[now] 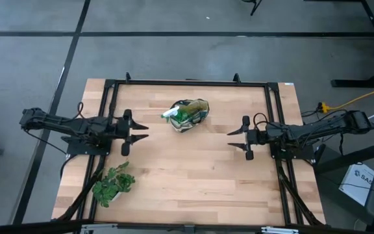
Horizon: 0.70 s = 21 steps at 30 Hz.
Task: Pick & Place Garden tools in Gardening bag
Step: Return to Home Position
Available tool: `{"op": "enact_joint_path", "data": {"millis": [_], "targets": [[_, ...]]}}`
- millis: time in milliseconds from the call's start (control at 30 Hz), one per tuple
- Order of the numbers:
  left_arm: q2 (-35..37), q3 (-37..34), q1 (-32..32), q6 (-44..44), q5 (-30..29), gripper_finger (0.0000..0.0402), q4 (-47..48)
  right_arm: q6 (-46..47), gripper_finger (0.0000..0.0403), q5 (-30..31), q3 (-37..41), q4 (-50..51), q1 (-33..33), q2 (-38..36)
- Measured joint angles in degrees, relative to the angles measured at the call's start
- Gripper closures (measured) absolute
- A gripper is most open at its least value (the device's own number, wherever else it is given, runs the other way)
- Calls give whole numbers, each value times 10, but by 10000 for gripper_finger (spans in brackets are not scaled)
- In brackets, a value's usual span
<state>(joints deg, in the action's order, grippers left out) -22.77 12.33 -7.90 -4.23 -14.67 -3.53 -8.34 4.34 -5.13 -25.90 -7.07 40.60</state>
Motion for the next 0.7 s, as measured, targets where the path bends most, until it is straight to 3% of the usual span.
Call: {"op": "enact_joint_path", "data": {"millis": [367,700], "targets": [[156,-44,0,42,68,258,28,0,215,0,0,0,0,0],[176,-44,0,36,68,258,34,2,215,0,0,0,0,0]]}}
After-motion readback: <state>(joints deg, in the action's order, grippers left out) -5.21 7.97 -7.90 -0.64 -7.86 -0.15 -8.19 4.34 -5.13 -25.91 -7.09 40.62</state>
